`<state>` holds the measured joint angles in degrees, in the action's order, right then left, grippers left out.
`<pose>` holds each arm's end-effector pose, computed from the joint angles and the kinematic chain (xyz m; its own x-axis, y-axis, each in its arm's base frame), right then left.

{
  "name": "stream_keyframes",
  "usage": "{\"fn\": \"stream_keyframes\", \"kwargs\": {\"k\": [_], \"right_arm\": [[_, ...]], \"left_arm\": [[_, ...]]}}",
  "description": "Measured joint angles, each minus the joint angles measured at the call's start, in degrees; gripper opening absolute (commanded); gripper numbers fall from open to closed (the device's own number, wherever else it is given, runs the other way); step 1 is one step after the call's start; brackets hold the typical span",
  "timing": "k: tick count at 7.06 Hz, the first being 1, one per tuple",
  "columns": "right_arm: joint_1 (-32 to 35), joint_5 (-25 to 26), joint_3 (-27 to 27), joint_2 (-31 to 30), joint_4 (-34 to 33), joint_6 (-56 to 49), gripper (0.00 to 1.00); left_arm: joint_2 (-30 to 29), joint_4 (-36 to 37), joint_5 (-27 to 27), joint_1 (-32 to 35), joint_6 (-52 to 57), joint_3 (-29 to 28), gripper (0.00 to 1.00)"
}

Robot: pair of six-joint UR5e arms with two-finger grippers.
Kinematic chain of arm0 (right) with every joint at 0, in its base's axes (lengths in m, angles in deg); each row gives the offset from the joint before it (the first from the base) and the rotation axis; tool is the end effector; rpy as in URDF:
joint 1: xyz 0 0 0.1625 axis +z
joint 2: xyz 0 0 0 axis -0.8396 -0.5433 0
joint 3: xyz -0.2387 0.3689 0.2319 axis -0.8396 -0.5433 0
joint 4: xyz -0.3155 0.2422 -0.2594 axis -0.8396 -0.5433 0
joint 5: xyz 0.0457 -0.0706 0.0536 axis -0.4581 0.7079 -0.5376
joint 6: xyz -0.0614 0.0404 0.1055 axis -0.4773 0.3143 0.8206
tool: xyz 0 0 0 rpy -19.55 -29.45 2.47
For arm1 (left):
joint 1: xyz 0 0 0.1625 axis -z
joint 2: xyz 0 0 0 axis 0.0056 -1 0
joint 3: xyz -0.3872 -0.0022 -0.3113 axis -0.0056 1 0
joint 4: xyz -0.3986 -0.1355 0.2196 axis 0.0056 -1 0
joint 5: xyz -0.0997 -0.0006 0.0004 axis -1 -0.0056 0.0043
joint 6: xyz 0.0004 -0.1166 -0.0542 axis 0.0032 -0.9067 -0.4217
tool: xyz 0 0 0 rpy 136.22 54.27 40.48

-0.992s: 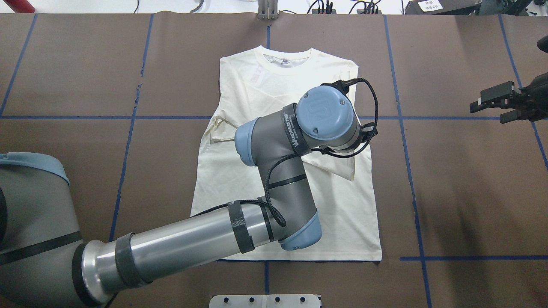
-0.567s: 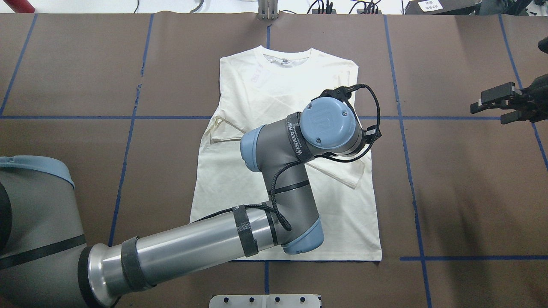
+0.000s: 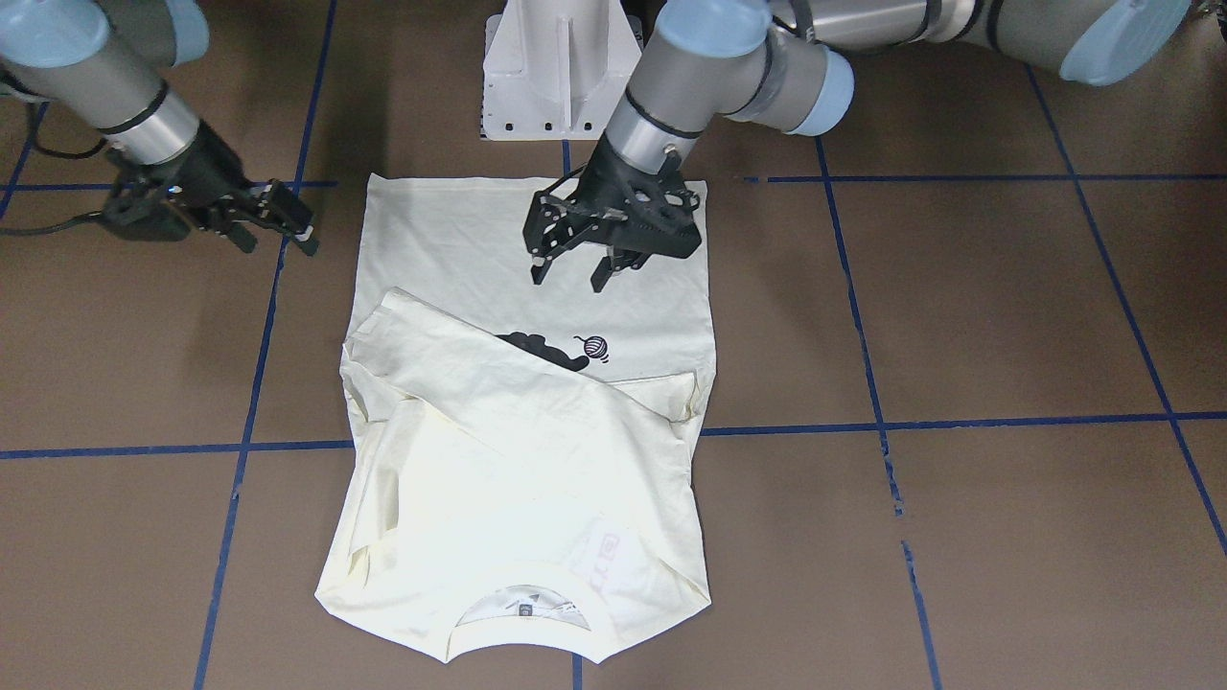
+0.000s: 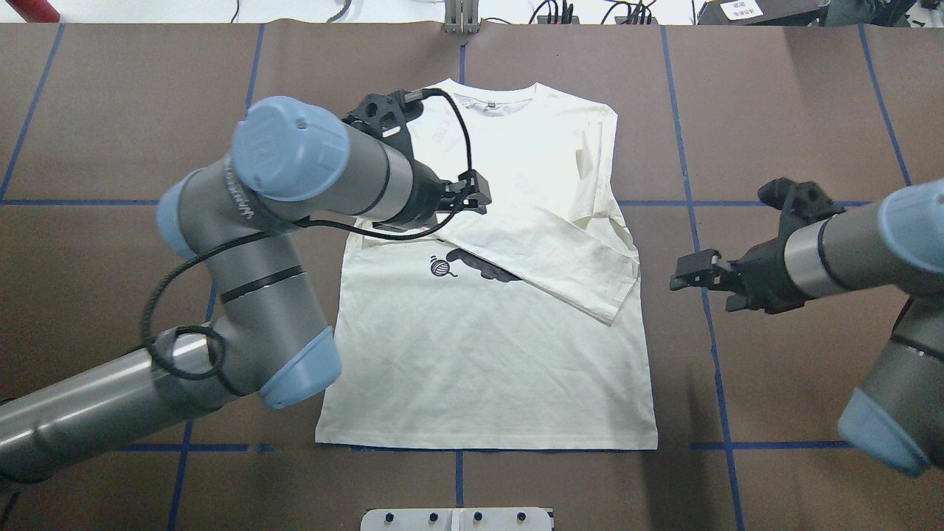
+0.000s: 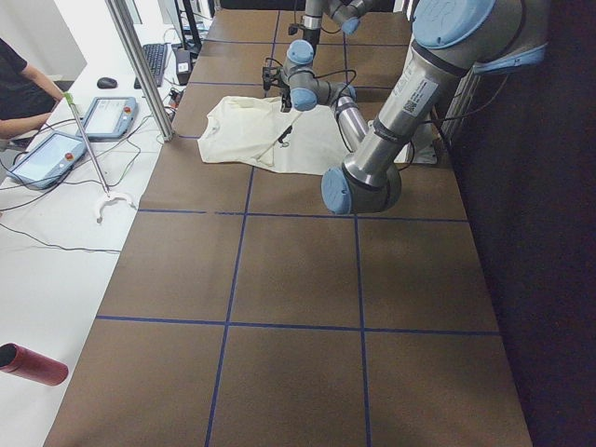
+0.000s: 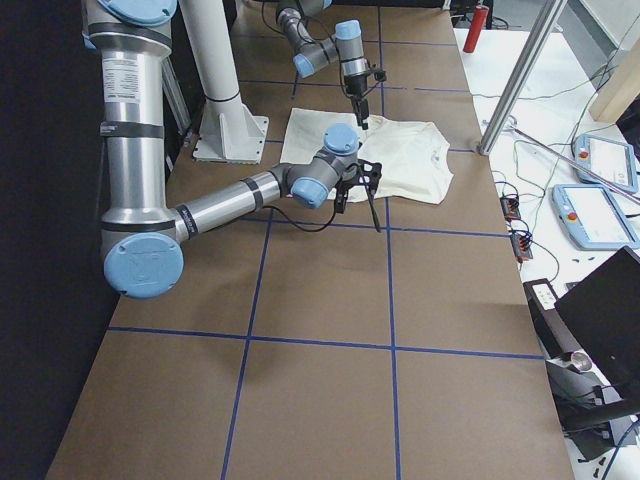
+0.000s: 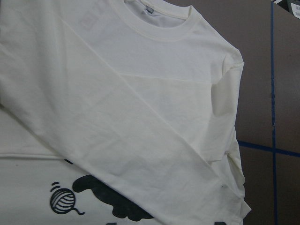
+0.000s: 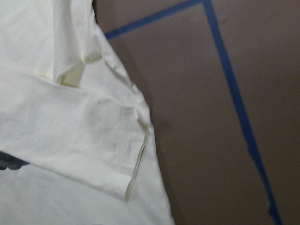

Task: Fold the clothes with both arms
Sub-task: 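Release the sleeve and move both grippers to the hem corners nearest the robot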

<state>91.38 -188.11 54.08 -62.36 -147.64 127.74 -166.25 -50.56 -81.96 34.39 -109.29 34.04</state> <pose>-0.4152 -0.3876 0.4393 0.4630 0.2808 0.8407 -0.2585 0.9501 -0.1749 0.5669 -0.4992 0.1580 0.3060 -0.0574 -0.9503 0.2706 0.9622 0.0290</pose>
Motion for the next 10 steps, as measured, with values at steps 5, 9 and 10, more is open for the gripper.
{"fn": "stream_keyframes", "kwargs": {"k": [5,9,10], "right_arm": [[-29.6,32.4,3.5,-3.6,-0.6,23.7,0.86],[-31.4,33.8,3.5,-5.1,-4.0,26.0,0.33],[-31.5,33.8,3.5,-5.1,-4.2,26.4,0.03]], "left_arm": [[11.4,0.8,-3.2,1.0,1.6,8.6,0.69],[11.5,0.7,-3.1,0.9,1.3,7.2,0.70],[11.4,0.7,-3.1,0.9,1.3,7.1,0.70]]}}
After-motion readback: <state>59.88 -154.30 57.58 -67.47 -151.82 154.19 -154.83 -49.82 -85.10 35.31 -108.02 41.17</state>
